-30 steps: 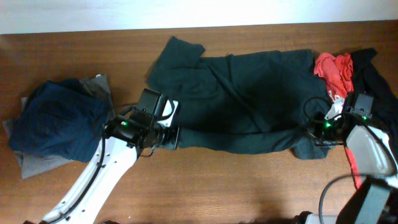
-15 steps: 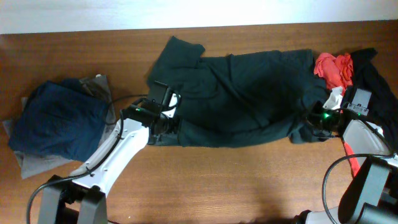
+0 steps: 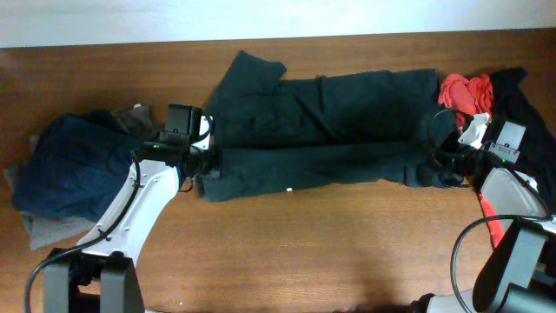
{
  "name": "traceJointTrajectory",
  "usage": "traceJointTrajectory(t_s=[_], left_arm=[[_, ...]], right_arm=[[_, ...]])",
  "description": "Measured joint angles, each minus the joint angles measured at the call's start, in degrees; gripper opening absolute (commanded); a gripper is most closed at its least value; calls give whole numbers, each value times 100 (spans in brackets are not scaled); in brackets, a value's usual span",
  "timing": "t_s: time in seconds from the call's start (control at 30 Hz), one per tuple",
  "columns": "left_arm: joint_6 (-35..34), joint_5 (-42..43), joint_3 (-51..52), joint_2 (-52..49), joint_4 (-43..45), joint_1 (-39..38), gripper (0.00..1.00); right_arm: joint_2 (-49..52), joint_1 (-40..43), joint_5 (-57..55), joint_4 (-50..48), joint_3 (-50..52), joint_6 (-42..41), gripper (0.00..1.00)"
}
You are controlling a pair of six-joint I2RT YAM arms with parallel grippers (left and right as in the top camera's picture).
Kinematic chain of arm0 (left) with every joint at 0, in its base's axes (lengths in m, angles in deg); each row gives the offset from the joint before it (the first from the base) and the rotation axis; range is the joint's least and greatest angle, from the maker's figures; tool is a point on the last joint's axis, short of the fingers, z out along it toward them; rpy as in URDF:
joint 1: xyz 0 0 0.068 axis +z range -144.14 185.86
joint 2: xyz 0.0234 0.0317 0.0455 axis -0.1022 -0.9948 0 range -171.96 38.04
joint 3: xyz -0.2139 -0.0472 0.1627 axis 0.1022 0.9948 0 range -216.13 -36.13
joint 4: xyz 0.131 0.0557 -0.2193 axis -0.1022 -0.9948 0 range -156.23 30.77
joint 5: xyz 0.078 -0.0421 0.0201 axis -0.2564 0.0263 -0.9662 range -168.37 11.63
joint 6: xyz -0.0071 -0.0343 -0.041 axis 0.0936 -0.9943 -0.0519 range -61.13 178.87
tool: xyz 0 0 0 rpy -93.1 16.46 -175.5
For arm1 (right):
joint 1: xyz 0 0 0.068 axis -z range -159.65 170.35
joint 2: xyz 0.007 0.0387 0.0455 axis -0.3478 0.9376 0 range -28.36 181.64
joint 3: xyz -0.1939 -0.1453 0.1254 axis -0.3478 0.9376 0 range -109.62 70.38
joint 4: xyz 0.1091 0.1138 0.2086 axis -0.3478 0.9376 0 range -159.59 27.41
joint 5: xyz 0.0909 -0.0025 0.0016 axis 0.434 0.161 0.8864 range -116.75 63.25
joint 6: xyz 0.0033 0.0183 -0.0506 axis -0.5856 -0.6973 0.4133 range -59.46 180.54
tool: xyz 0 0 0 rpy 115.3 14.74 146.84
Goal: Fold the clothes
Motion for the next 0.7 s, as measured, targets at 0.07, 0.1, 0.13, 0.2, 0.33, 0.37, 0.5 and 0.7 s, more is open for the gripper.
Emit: traceJointTrajectory(t_s=[0.07, 0.1, 0.13, 0.2, 0.33, 0.37, 0.5, 0.7], left_arm=[[-2, 11, 0, 0, 160, 0, 1], [-2, 11, 0, 0, 212, 0, 5], [0, 11, 0, 0, 236, 0, 26], [15, 11, 0, 0, 227, 0, 58], [57, 9, 0, 0, 31, 4, 87], [79, 11, 0, 0, -37, 4, 94], [197, 13, 0, 0, -166, 4, 94], [546, 428, -2, 0, -269, 2, 90]], right_arm=[[0, 7, -2, -63, 0, -13, 37], [0, 13, -4, -94, 0, 0, 49], [0, 22, -7, -109, 0, 2, 55], [0, 33, -9, -122, 0, 0, 59], [0, 37, -4, -33, 0, 83, 62], [0, 37, -4, 11, 0, 105, 63], [0, 37, -4, 225, 0, 138, 63], [0, 42, -4, 660, 0, 319, 63]])
